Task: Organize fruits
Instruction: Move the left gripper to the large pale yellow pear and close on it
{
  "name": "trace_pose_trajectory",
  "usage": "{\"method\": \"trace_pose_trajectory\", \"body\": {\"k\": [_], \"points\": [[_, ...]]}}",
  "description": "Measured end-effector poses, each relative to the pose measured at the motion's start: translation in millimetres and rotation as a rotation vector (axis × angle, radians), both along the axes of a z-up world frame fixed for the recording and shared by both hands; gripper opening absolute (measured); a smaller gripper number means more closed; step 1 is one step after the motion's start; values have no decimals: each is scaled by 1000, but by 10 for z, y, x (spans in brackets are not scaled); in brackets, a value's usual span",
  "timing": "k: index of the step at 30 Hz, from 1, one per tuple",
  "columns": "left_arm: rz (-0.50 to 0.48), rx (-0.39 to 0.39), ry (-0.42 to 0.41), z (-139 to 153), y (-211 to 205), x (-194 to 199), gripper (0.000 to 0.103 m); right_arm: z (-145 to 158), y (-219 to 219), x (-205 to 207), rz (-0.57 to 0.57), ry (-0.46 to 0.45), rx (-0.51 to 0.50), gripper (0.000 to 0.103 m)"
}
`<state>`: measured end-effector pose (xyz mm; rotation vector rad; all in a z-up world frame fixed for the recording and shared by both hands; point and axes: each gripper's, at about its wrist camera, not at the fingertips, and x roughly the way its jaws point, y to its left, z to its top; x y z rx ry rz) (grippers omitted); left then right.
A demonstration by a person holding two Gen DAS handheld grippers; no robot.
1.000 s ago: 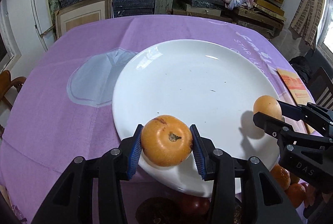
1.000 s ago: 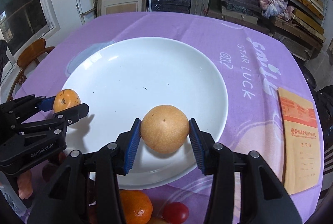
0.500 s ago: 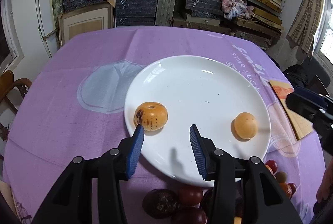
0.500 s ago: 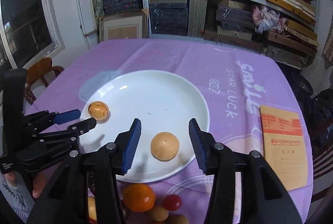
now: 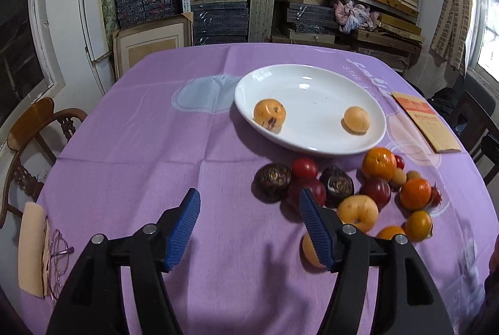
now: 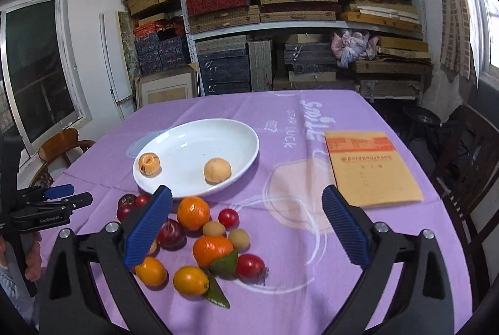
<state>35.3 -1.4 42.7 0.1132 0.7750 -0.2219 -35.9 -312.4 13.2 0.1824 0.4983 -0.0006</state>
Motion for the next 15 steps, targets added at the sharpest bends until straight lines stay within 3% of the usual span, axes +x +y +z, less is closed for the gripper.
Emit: {"method": "trace_pose_trajectory", "body": {"k": [6, 15], "points": [[-34, -33, 35, -183, -153, -180, 67, -362, -108, -202, -43, 32, 41, 95], [-65, -14, 60, -312, -374, -147, 68, -436, -115, -259, -23, 35, 58, 98]]}}
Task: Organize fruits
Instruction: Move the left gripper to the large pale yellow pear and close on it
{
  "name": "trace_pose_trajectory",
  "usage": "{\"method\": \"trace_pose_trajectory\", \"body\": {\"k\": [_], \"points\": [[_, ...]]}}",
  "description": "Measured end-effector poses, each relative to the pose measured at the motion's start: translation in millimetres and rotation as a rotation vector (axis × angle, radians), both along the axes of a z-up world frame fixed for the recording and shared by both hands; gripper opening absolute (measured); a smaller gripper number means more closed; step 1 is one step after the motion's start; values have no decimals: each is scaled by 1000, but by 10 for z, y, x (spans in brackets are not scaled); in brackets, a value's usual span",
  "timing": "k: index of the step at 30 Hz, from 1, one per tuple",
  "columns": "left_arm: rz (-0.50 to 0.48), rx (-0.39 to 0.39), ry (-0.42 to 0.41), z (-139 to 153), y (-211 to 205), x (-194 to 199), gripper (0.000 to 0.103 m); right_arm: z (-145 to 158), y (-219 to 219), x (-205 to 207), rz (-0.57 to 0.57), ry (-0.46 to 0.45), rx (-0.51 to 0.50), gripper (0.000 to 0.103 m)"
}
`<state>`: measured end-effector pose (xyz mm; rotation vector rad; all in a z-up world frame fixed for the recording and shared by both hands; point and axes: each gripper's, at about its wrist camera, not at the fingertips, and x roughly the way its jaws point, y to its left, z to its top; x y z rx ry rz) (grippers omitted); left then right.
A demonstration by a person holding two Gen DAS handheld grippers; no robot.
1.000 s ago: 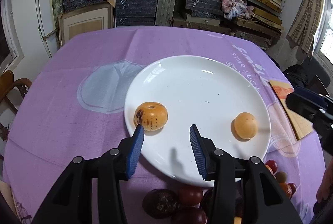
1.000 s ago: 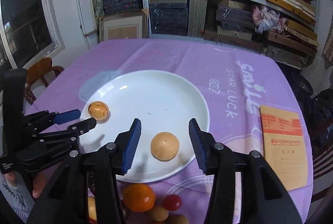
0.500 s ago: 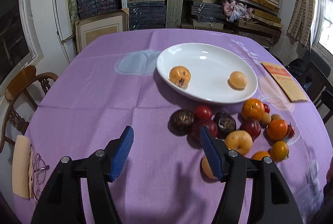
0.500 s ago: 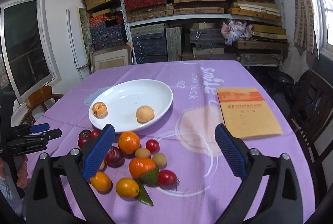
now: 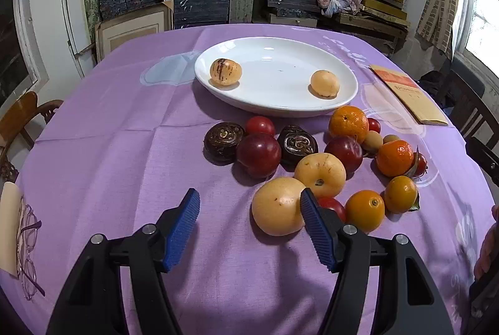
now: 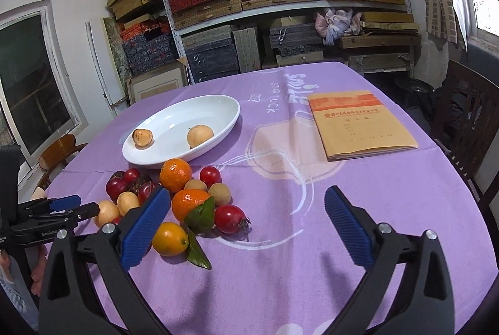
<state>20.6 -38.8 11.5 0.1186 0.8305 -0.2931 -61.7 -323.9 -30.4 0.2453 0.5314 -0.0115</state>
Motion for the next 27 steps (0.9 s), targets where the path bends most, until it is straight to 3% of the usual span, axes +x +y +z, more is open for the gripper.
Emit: {"method": "trace_pose_trajectory", "body": {"k": [11, 18, 23, 27], "points": [[-9, 2, 26, -127, -69, 50, 76, 55, 23, 50, 3, -2, 14, 99], [10, -54, 58, -187, 12, 90, 80, 49, 16, 67, -3, 4, 26, 99], [44, -55, 51, -216, 37, 103, 93, 37, -3, 75, -8, 9, 39, 99], [57, -62, 55, -231, 63, 118, 96, 29, -4, 79, -9, 11, 39, 99]]}}
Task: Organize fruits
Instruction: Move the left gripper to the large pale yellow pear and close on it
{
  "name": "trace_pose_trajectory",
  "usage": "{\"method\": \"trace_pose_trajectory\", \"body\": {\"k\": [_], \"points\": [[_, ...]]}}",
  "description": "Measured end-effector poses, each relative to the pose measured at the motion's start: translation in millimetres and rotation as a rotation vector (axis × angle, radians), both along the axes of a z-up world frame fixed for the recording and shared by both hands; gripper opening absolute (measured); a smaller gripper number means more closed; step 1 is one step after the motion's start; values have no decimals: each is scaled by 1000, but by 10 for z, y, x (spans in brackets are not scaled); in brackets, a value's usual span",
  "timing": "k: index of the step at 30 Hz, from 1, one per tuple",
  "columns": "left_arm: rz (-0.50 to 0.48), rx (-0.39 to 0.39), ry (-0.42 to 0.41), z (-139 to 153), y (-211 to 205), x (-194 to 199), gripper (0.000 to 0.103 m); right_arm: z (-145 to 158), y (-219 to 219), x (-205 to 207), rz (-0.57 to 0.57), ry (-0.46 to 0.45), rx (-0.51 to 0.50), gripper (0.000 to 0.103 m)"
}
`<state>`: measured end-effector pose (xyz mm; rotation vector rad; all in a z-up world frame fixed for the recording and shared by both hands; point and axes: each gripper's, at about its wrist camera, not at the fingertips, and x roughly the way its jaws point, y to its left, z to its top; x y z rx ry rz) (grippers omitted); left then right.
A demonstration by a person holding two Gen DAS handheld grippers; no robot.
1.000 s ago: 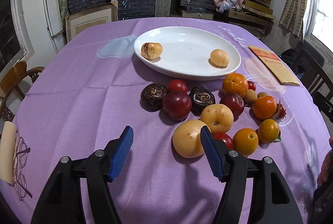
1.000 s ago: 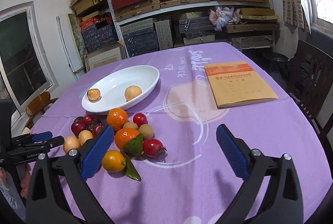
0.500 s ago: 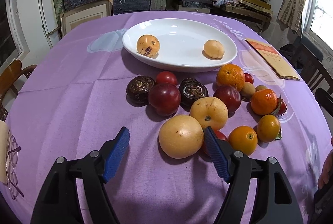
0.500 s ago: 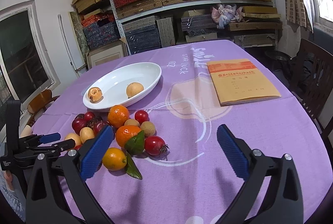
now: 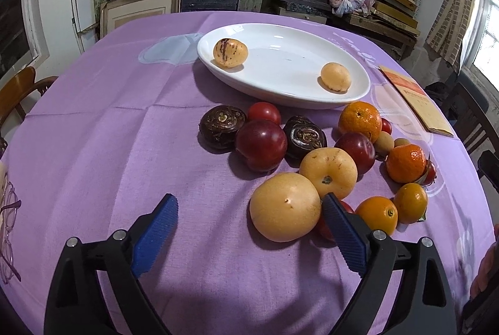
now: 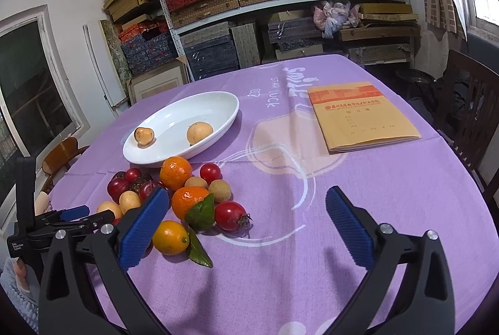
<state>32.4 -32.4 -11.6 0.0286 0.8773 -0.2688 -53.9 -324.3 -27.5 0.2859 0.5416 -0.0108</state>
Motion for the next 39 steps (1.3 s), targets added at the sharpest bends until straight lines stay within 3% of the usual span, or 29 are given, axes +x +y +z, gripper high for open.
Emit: {"method": "trace_pose_trajectory", "body": {"k": [5, 11, 21, 26, 33, 39], "points": [[32, 31, 26, -28, 54, 9, 99, -23, -10, 9, -5, 6, 0, 99], [61, 47, -4, -3, 130, 16, 99, -34, -16, 17, -4, 11, 3, 99], [8, 38, 2, -37, -4, 51, 96, -46, -13, 27, -4, 13, 4, 99], [-5, 43, -6, -41, -30, 26, 79, -60, -4, 34, -1, 18, 4, 99], [-15, 10, 29, -70, 7, 77, 71, -67, -4, 37, -2, 22, 5, 99], [-67, 12, 10, -45, -51, 23, 49, -65, -7, 36, -2, 24, 3, 99]]}}
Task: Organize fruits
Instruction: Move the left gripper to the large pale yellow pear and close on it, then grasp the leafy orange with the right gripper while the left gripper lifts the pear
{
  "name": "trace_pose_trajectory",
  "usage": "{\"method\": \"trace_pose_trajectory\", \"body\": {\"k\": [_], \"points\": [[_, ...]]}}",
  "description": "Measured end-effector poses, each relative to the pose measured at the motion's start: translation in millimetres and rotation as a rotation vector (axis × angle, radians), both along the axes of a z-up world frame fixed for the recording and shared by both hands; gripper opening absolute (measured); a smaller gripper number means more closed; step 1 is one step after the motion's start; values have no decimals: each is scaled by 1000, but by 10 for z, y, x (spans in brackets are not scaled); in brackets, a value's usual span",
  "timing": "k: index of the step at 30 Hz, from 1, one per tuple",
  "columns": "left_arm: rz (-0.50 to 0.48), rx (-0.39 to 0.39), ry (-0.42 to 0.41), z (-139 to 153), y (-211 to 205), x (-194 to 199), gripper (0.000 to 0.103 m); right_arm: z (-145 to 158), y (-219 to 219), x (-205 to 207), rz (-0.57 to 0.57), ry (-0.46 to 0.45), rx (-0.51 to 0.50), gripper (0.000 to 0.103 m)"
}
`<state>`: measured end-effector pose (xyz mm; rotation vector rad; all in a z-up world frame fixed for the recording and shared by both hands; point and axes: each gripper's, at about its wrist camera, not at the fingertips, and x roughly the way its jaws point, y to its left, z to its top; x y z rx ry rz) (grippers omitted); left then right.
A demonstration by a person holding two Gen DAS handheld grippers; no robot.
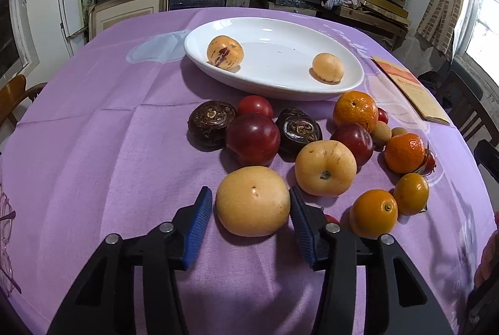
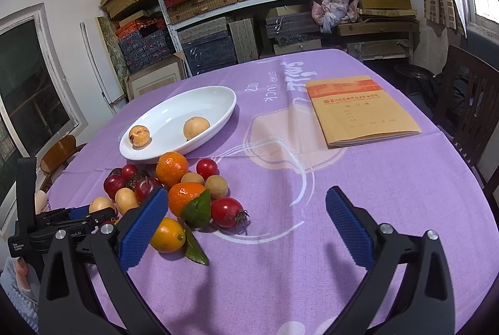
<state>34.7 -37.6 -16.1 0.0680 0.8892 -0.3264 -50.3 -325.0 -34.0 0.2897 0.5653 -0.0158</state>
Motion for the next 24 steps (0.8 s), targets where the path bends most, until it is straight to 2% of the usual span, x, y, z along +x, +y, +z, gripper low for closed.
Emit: {"method": "trace_pose_trajectory", "body": {"k": [11, 17, 20, 24], "points": [[-22, -39, 10, 5, 46, 14, 47, -3, 8, -6, 3, 0, -9, 99], [63, 0, -59, 129, 334, -106, 47, -54, 163, 42, 97, 42, -39, 99], [108, 2, -54, 127, 515, -137, 47, -123, 409, 83, 182, 91, -102, 99], [123, -13, -42, 102, 608, -134, 47, -160, 662, 135, 225, 121, -192, 99]]}}
